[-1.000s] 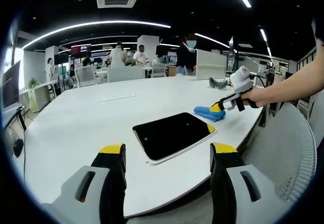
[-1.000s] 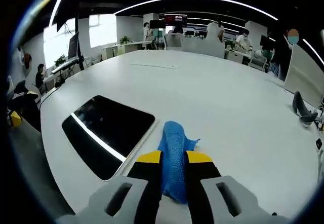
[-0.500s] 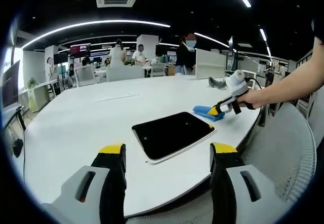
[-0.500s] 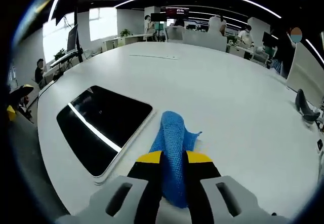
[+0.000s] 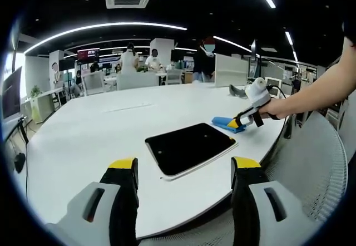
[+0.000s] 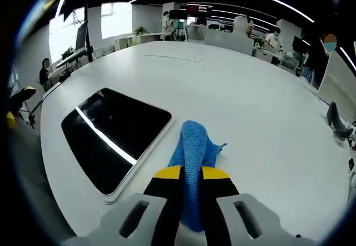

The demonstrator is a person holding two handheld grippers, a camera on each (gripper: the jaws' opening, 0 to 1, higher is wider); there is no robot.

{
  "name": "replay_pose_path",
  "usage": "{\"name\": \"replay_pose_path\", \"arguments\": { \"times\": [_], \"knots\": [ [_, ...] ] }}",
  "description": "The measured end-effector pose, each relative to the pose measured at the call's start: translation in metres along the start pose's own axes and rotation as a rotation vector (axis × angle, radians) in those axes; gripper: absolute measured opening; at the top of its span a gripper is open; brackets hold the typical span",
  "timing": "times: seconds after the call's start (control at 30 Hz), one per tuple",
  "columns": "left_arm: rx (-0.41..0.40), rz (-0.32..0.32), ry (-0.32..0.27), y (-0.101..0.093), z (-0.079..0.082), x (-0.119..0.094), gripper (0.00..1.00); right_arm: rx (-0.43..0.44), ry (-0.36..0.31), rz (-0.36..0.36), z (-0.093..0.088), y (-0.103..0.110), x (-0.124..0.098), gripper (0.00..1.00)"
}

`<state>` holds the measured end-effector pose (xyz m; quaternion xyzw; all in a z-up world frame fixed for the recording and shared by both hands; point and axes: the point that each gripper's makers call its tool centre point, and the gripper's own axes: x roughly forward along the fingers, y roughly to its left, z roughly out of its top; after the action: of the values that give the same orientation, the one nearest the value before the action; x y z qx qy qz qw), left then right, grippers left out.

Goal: Wipe the mirror surface with the cleaning cloth until all visible marks leave the cleaned area.

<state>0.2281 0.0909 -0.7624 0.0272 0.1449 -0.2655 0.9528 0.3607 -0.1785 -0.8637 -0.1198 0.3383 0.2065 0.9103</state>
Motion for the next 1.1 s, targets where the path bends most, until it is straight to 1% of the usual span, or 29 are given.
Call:
{"name": "replay_pose_path", "arguments": {
  "times": [0.1,0.2,0.27,0.33,0.43,0.47,0.6,0.77,0.83,0.9,1.1],
  "knots": [
    [0.001,-0.002,0.001,0.000,0.000,0.000,0.65,0.006,0.001,-0.023,0.001,-0.001,0.001,0.02],
    [0.000,0.000,0.000,0.001,0.000,0.000,0.66,0.049,-0.003,-0.041,0.002,-0.001,0.001,0.01],
    [0.000,0.001,0.000,0.001,0.000,-0.001,0.66,0.082,-0.014,-0.041,0.005,0.000,0.002,0.01],
    [0.000,0.002,0.000,0.001,-0.001,-0.001,0.66,0.107,-0.024,-0.037,0.011,0.003,0.003,0.01],
    [-0.001,0.002,0.001,0.001,-0.001,-0.001,0.66,0.116,-0.041,-0.036,0.022,0.007,0.005,0.01],
    [-0.001,0.002,0.000,0.001,-0.001,-0.001,0.66,0.124,-0.055,-0.038,0.031,0.009,0.007,0.01],
    [0.001,-0.001,-0.003,0.001,0.000,0.000,0.66,0.158,-0.077,-0.024,0.049,0.016,0.014,0.01],
    [0.000,-0.001,-0.001,0.000,-0.001,0.000,0.66,0.150,-0.074,-0.006,0.060,0.028,0.024,0.01],
    [0.000,-0.001,-0.001,0.000,-0.001,0.000,0.66,0.143,-0.065,0.001,0.061,0.032,0.028,0.01],
    [0.000,-0.001,0.000,0.000,-0.001,0.001,0.66,0.119,-0.043,-0.005,0.058,0.032,0.032,0.01],
    [-0.001,0.000,-0.001,0.000,-0.001,0.001,0.66,0.127,-0.008,-0.010,0.050,0.031,0.041,0.01]
  ]
}}
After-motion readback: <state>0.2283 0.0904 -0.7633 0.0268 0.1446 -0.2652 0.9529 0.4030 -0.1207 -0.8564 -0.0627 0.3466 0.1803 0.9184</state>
